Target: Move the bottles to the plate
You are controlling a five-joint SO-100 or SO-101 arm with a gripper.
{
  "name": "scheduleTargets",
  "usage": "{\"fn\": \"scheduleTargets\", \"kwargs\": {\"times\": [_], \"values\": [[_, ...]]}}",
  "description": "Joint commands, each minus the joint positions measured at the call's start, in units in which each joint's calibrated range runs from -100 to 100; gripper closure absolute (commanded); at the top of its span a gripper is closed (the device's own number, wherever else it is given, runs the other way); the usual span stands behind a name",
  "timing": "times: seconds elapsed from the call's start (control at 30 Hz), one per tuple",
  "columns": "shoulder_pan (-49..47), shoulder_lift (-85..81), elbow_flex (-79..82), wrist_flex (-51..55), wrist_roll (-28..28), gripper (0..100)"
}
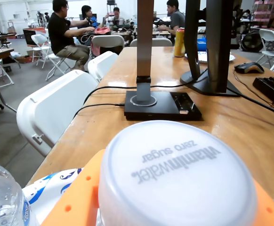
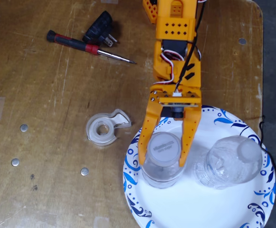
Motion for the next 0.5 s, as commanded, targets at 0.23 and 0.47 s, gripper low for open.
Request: {"fn": "scheduleTargets", "kwargs": {"times": [0.23, 0.47], "values": [[-0.1, -0.3, -0.1, -1.0, -0.3, 86], [-0.8, -0.3, -0.2, -1.0, -2.7, 79]]}}
